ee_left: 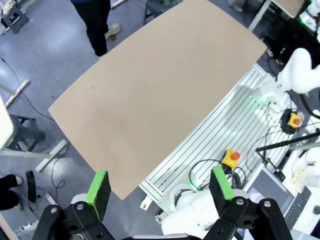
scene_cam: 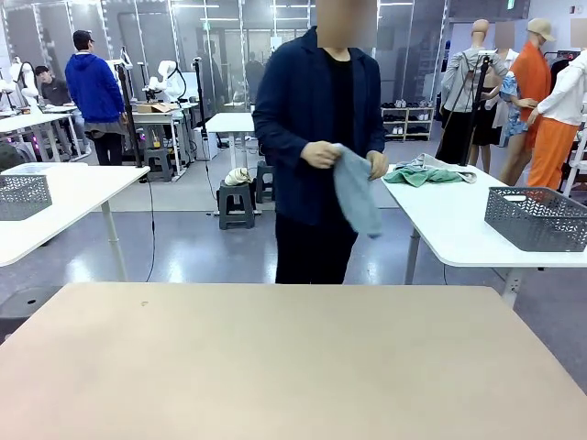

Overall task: Fold the towels and place them in the basket.
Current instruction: When a person lays out a Towel with hook on the table, fold it in half twice.

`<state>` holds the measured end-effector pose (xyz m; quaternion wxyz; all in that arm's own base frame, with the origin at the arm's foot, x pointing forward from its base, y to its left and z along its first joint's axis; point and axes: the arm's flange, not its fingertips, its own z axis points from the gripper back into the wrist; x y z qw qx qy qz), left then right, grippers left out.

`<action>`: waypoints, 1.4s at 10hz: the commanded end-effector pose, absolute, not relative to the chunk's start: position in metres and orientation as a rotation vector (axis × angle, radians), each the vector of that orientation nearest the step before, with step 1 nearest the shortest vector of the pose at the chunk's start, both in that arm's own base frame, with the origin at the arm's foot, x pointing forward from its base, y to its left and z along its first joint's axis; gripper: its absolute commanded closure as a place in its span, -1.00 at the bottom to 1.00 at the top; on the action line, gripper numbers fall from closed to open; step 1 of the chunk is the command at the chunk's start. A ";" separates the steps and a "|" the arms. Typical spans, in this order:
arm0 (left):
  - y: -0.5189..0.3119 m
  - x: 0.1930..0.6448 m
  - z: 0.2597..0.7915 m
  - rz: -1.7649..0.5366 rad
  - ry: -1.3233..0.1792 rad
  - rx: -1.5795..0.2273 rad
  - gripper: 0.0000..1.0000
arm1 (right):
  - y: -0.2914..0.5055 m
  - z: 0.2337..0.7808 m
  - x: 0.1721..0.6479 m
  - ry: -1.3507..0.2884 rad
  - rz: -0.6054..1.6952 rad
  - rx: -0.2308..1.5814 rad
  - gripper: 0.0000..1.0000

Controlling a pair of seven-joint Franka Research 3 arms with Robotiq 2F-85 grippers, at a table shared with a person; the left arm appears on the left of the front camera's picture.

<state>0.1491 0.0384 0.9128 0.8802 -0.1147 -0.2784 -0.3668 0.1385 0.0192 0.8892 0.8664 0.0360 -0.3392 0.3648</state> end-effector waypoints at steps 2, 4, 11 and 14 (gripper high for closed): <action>0.036 0.150 0.912 -0.788 -0.580 -0.241 -1.00 | 0.019 0.889 0.138 -0.717 0.779 0.082 -1.00; 0.036 0.150 0.912 -0.788 -0.580 -0.241 -1.00 | 0.019 0.889 0.138 -0.717 0.779 0.082 -1.00; 0.036 0.150 0.912 -0.788 -0.580 -0.241 -1.00 | 0.019 0.889 0.138 -0.717 0.779 0.082 -1.00; 0.036 0.150 0.912 -0.788 -0.580 -0.241 -1.00 | 0.019 0.889 0.138 -0.717 0.779 0.082 -1.00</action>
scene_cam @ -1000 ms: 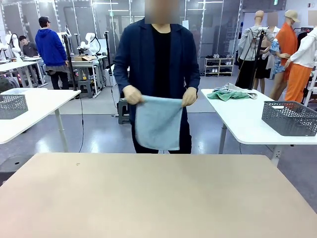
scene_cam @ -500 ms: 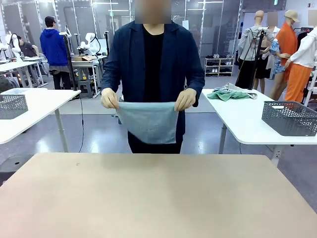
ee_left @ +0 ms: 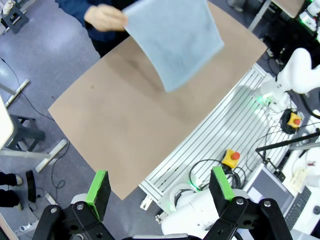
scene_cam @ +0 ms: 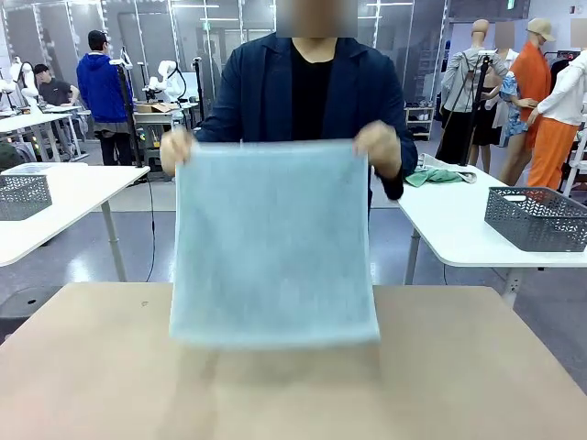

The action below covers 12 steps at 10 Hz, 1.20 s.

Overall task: Fold the towels and place them in the basket.
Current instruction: When a person lays out a Towel with hook on the table, fold it in half twice.

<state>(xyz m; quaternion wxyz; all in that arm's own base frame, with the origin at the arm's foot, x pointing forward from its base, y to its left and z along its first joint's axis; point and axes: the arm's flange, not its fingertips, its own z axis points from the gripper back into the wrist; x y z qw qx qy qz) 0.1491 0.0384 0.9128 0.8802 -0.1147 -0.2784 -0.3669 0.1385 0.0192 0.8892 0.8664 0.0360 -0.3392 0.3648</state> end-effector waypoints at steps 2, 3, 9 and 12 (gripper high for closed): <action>0.036 0.150 0.912 -0.788 -0.580 -0.241 -1.00 | 0.019 0.889 0.138 -0.717 0.779 0.082 -1.00; 0.036 0.150 0.912 -0.788 -0.580 -0.241 -1.00 | 0.019 0.889 0.138 -0.717 0.779 0.082 -1.00; 0.036 0.150 0.912 -0.788 -0.580 -0.241 -1.00 | 0.019 0.889 0.138 -0.717 0.779 0.082 -1.00; 0.036 0.150 0.912 -0.788 -0.580 -0.241 -1.00 | 0.019 0.889 0.138 -0.717 0.779 0.082 -1.00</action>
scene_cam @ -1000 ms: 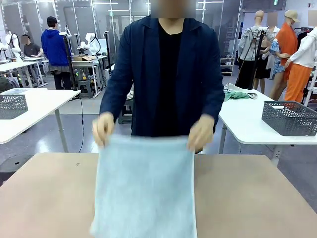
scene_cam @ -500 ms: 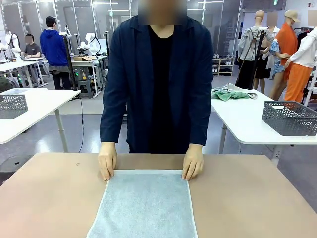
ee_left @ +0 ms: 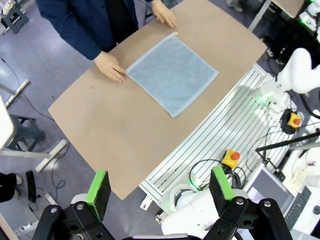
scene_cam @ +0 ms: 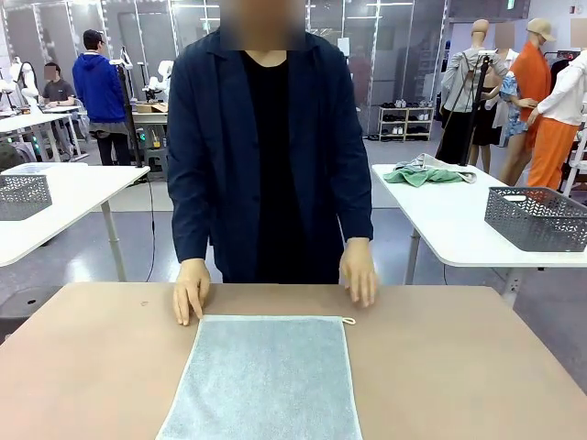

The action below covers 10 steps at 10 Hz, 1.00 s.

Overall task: Fold the towels and place them in the basket.
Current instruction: When a person lays out a Towel with hook on the table, fold it in half twice.

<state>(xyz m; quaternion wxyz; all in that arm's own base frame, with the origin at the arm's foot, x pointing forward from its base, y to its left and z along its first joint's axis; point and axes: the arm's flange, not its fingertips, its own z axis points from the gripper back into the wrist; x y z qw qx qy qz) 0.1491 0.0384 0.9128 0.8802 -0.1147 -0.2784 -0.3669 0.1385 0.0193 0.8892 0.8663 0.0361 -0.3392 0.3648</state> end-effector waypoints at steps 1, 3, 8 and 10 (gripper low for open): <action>0.036 0.150 0.912 -0.788 -0.580 -0.241 -1.00 | 0.019 0.889 0.138 -0.717 0.779 0.082 -1.00; 0.036 0.150 0.912 -0.788 -0.580 -0.241 -1.00 | 0.019 0.889 0.138 -0.717 0.779 0.082 -1.00; 0.028 0.162 0.897 -0.826 -0.551 -0.218 -1.00 | 0.027 0.880 0.153 -0.658 0.817 0.087 -1.00; 0.004 0.187 0.852 -0.873 -0.508 -0.187 -1.00 | 0.050 0.852 0.176 -0.622 0.867 0.083 -1.00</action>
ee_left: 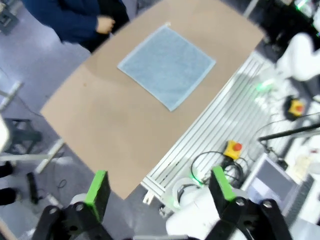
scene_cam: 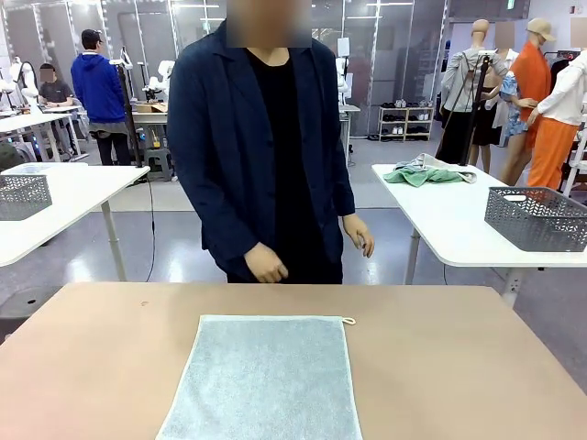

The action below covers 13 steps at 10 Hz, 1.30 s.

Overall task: Fold the towels and place them in the basket.
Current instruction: When a person lays out a Towel with hook on the table, fold it in half twice.

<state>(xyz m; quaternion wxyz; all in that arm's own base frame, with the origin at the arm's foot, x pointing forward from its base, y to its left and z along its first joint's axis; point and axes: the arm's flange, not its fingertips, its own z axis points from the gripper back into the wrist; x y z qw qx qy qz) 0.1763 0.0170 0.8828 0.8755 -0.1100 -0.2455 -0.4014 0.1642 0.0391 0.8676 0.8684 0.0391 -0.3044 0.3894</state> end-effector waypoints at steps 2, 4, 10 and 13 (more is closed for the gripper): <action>-0.040 0.212 0.782 -0.937 -0.431 -0.150 -1.00 | 0.097 0.807 0.201 -0.592 0.950 0.099 -1.00; -0.096 0.231 0.692 -1.037 -0.314 -0.130 -1.00 | 0.154 0.732 0.234 -0.504 1.048 0.132 -1.00; -0.129 0.279 0.528 -1.272 -0.227 -0.101 -1.00 | 0.193 0.531 0.318 -0.280 1.249 0.165 -1.00; -0.128 0.286 0.492 -1.394 -0.201 -0.033 -1.00 | 0.187 0.486 0.331 -0.291 1.354 0.085 -1.00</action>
